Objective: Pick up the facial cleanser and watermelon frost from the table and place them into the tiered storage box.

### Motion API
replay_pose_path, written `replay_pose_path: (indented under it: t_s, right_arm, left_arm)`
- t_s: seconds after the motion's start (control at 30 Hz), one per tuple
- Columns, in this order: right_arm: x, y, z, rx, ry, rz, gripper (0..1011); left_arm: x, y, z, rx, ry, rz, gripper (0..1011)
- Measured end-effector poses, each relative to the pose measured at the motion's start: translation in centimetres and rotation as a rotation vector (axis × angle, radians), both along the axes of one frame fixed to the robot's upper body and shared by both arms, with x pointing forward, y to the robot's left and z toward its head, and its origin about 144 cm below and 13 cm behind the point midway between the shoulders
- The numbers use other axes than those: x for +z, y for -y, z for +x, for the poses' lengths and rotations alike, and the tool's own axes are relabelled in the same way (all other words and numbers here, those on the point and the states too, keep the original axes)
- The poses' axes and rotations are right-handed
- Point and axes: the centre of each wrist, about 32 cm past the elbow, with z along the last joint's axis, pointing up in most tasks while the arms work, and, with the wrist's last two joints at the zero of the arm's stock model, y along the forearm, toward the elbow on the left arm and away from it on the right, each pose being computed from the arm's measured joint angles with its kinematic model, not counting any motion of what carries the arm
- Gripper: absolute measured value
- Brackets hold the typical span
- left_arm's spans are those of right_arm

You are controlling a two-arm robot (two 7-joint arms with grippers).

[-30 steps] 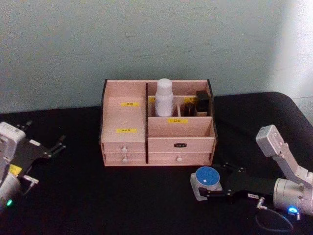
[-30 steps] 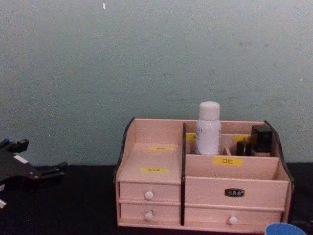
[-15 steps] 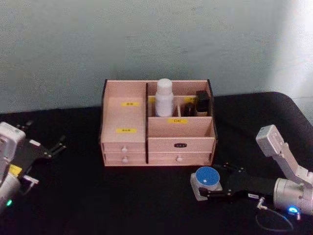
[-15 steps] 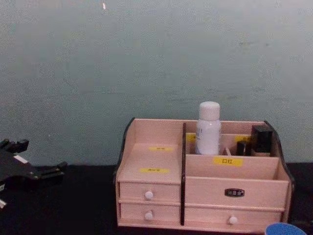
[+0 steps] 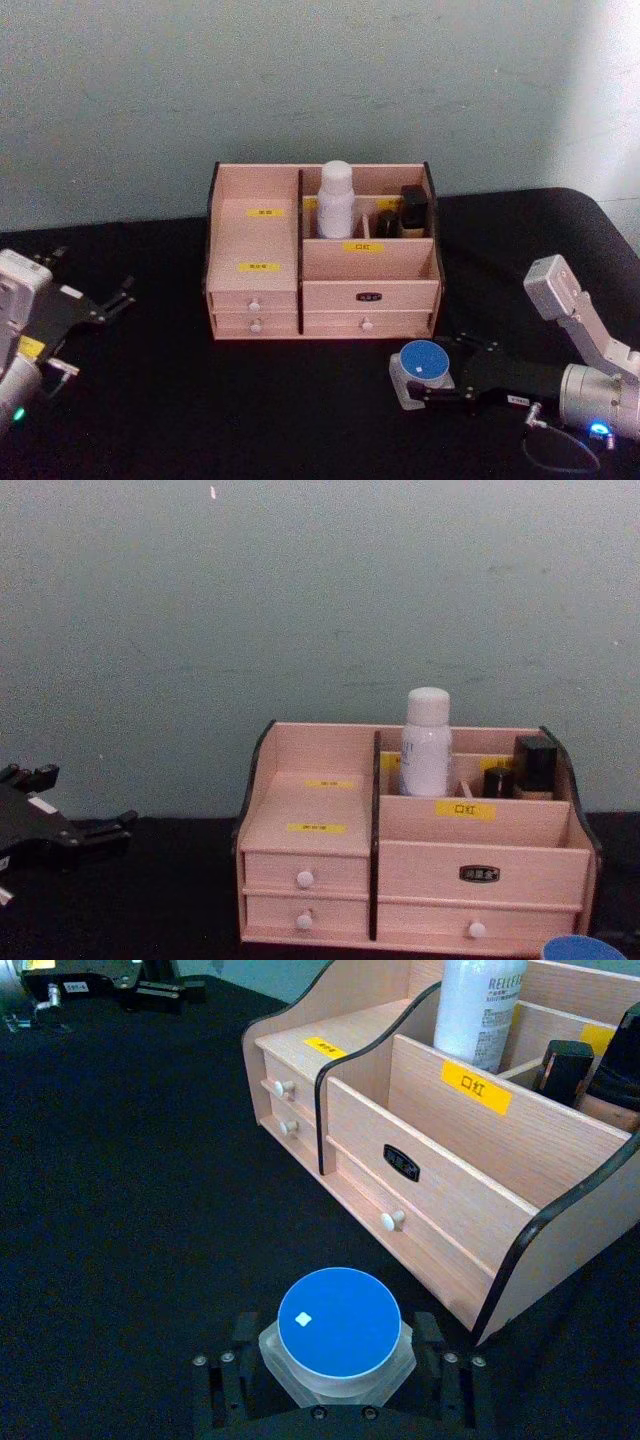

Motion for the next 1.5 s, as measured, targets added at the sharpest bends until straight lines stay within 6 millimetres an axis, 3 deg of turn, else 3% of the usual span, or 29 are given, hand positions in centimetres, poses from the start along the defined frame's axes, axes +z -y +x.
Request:
replay_pose_path:
  t_s: [0.4,1.5]
  right_arm:
    - [0.01,0.00,0.00,0.000,0.001,0.000,711]
    - [0.47,0.19,0.24,0.027,0.024,0.021,707]
  left_arm:
    - [0.00,0.00,0.00,0.000,0.000,0.000,1001]
    - [0.00,0.00,0.00,0.000,0.000,0.000,1001]
